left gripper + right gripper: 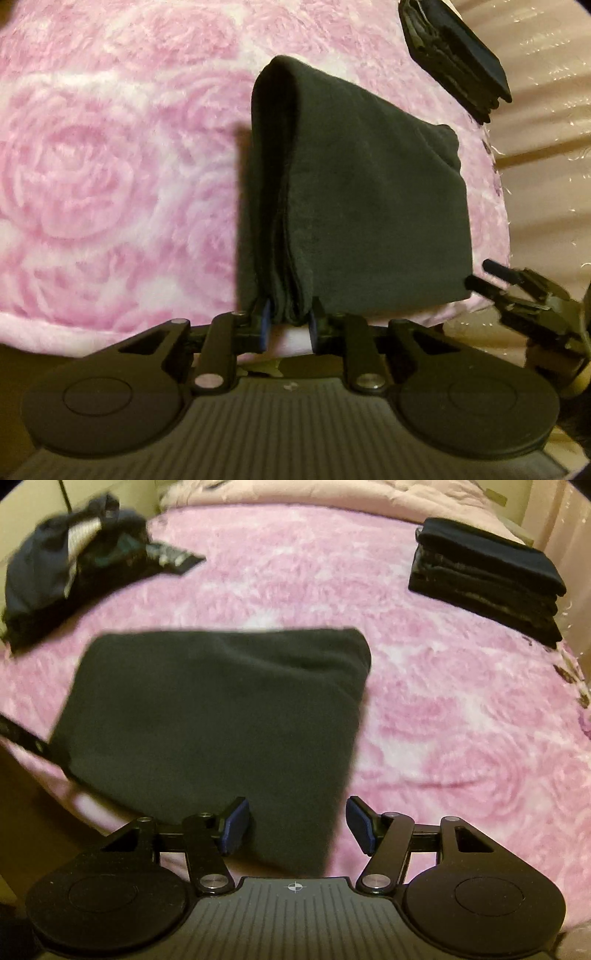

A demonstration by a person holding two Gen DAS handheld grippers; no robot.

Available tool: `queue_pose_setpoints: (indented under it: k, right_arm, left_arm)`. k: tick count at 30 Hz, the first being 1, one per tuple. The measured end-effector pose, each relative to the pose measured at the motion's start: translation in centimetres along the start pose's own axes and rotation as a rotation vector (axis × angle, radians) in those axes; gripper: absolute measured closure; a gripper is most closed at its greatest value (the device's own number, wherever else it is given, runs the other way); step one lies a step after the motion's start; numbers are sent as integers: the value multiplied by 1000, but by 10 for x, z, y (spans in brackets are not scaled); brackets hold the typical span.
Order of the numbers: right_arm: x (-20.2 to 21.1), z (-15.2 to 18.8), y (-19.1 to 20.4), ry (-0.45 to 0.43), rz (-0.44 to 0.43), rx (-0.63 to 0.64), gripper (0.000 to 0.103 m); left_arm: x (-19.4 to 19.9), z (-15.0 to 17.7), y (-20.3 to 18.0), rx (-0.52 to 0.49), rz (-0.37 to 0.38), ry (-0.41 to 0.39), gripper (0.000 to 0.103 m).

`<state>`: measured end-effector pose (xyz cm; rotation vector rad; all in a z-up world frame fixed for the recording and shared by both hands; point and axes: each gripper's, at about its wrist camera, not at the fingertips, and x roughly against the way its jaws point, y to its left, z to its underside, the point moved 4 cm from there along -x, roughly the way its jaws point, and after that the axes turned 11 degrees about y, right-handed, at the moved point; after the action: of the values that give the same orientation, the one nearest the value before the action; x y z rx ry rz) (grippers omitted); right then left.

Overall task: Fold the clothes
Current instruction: 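Close the right tool on the folded grey trousers while the left tool grips their other end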

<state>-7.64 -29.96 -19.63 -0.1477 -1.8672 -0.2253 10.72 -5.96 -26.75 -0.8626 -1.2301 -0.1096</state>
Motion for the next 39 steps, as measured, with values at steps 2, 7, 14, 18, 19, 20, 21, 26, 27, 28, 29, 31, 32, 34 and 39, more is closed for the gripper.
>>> queue_pose_setpoints:
  k: [2, 7, 14, 18, 19, 20, 21, 26, 27, 28, 29, 31, 32, 34, 39]
  right_arm:
    - [-2, -5, 2, -14, -42, -8, 42]
    - [-31, -15, 0, 93, -107, -36, 42]
    - [-8, -51, -27, 0, -148, -143, 42]
    - [-17, -67, -66, -31, -189, -261, 42]
    - [-20, -72, -78, -34, -218, -289, 42]
    - [-25, -78, -90, -34, -253, -315, 42]
    - [-30, -83, -101, -34, -288, -342, 42]
    - [-71, -112, -141, 41, -464, -330, 42]
    - [-82, -115, -146, 83, -496, -318, 42]
    - [-94, -118, -149, 133, -527, -308, 51]
    - [-103, -121, -153, 173, -550, -302, 70]
    - [-110, -138, -156, 188, -557, -284, 70]
    - [-113, -147, -157, 191, -558, -275, 71]
    - [-121, -161, -153, 199, -548, -248, 71]
    - [-133, -159, -163, 185, -586, -262, 68]
  left_arm:
    - [-1, 0, -2, -26, -19, 1, 84]
    - [-1, 2, -6, -97, -74, 33, 78]
    - [56, -2, -38, -333, -228, -45, 81]
    - [60, -38, -73, -415, -166, -135, 81]
    - [53, -45, -84, -440, -152, -139, 81]
    - [46, -51, -95, -466, -138, -143, 81]
    - [33, -56, -109, -493, -115, -145, 81]
    - [-43, -55, -176, -613, -11, -75, 81]
    - [-63, -51, -188, -622, 28, -47, 81]
    - [-81, -47, -195, -622, 34, -10, 81]
    - [-99, -43, -201, -621, 39, 27, 81]
    - [-127, -33, -198, -611, -23, 67, 81]
    - [-128, -31, -196, -603, -26, 52, 80]
    - [-129, -31, -191, -573, -30, 45, 85]
    - [-127, -35, -185, -558, -39, 51, 87]
